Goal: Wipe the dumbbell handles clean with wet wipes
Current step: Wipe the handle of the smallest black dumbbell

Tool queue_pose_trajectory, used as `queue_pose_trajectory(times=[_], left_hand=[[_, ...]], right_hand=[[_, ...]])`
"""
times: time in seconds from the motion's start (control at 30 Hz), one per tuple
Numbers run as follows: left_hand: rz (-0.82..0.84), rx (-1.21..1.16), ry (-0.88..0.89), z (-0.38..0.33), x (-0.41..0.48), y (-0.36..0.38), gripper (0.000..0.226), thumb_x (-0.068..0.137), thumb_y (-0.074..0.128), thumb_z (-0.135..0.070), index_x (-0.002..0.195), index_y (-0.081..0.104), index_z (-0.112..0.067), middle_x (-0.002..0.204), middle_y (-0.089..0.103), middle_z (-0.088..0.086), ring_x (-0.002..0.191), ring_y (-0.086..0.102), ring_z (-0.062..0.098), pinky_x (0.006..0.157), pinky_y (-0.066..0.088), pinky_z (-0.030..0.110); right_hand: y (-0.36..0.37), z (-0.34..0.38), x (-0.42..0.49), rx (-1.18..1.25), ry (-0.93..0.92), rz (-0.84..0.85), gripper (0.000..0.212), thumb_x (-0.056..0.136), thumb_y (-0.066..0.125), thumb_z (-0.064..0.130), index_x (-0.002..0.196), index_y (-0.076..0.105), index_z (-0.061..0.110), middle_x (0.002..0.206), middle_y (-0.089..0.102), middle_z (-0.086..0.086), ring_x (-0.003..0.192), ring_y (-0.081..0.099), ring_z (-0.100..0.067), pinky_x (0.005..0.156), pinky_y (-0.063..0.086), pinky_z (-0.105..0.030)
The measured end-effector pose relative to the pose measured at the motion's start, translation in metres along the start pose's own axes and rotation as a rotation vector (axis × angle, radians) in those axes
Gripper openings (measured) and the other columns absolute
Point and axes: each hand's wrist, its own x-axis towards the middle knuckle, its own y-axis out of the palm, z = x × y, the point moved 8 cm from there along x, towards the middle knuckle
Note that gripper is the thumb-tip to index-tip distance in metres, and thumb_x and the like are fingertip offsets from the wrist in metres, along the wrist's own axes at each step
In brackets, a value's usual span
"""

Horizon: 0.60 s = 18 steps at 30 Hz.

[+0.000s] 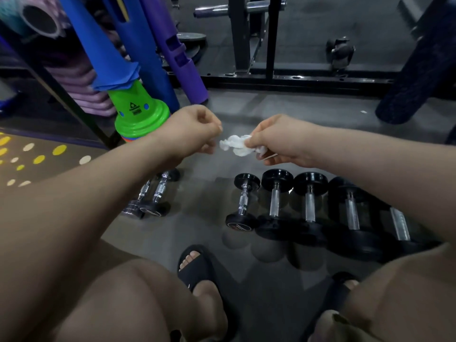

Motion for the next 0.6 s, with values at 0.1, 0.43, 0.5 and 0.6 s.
queue_pose_trajectory(times=[0.1, 0.43, 0.5, 0.6], left_hand=[[0.167, -0.145, -0.082, 0.0, -0.008, 0.025, 0.005, 0.096, 0.06, 0.001, 0.098, 0.064, -0.002, 0.095, 0.068, 0.02, 0.08, 0.07, 0.019, 0.072, 0.062, 0.024], [0.247, -0.26, -0.115, 0.003, -0.01, 0.026, 0.016, 0.094, 0.063, 0.001, 0.108, 0.064, -0.006, 0.098, 0.069, 0.016, 0.082, 0.069, 0.018, 0.079, 0.061, 0.029], [0.243, -0.371, -0.146, 0.003, -0.012, 0.023, 0.022, 0.093, 0.062, 0.003, 0.11, 0.061, -0.011, 0.1, 0.071, 0.013, 0.084, 0.071, 0.021, 0.08, 0.062, 0.034], [0.154, -0.442, -0.172, 0.002, -0.012, 0.015, 0.025, 0.09, 0.068, 0.0, 0.108, 0.057, -0.013, 0.095, 0.07, 0.011, 0.076, 0.07, 0.021, 0.073, 0.062, 0.033]], right_hand=[[0.004, 0.001, -0.002, 0.105, -0.008, 0.03, 0.01, 0.095, 0.066, 0.01, 0.088, 0.069, 0.016, 0.068, 0.062, 0.001, 0.068, 0.056, -0.012, 0.076, 0.051, -0.031], [0.015, 0.005, -0.003, 0.265, -0.001, 0.086, 0.026, 0.096, 0.067, 0.01, 0.121, 0.06, 0.013, 0.092, 0.068, -0.005, 0.073, 0.059, -0.014, 0.076, 0.055, -0.031], [0.017, 0.005, -0.005, 0.205, -0.013, 0.134, 0.022, 0.097, 0.066, 0.017, 0.118, 0.065, 0.012, 0.1, 0.067, -0.004, 0.082, 0.06, -0.015, 0.084, 0.056, -0.034], [0.016, 0.011, -0.006, 0.245, -0.043, 0.152, 0.005, 0.099, 0.064, 0.018, 0.102, 0.064, 0.015, 0.095, 0.067, -0.004, 0.083, 0.06, -0.014, 0.082, 0.056, -0.033]])
